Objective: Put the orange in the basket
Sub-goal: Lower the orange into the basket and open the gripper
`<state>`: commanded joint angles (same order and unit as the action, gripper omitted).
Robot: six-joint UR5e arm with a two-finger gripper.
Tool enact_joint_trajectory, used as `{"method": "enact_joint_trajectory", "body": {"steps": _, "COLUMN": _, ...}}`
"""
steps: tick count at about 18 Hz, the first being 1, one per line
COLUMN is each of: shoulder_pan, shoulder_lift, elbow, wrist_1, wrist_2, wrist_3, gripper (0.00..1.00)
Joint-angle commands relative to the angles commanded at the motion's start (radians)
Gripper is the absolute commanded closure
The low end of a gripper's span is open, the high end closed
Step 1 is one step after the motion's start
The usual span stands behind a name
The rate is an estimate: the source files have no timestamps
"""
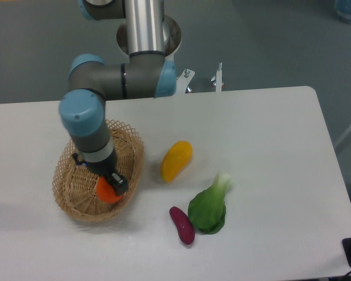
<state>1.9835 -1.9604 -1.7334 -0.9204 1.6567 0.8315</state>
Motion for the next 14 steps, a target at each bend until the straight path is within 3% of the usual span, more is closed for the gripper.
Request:
{"method": "enact_joint_trajectory", "body": {"steps": 5, "shoulder_pan": -0.018, "shoulder_lift": -0.017, "elbow": 0.0, "wrist_1": 0.008, "wrist_2": 0.023, "wrist_3": -0.012, "gripper": 0.27}}
{"method": "enact_joint_trajectory", "body": {"steps": 6, "shoulder_pan": -0.023, "shoulder_lift": -0.018, "elbow": 0.0, "wrist_1": 0.015, "wrist_2": 0.031, "wrist_3": -0.011, "gripper": 0.18}}
{"method": "enact_joint_trajectory", "body": {"steps": 7, "shoulder_pan": -0.025, "shoulder_lift": -0.018, "elbow": -0.002, "wrist_1": 0.024, "wrist_2": 0.031, "wrist_3": -0.014, "gripper": 0.0}}
{"method": "enact_joint_trajectory", "body": {"steps": 12, "shoulder_pan": -0.019, "shoulder_lift": -0.012, "elbow": -0.002, "wrist_1": 0.095, "wrist_2": 0.015, "wrist_3": -0.084, "gripper": 0.0}}
{"method": "enact_joint_trajectory", "body": {"steps": 14, "shoulder_pan": 0.026, "shoulder_lift": -0.003, "elbow": 0.005, "wrist_1": 0.104, "wrist_2": 0.017, "wrist_3": -0.091, "gripper": 0.0}}
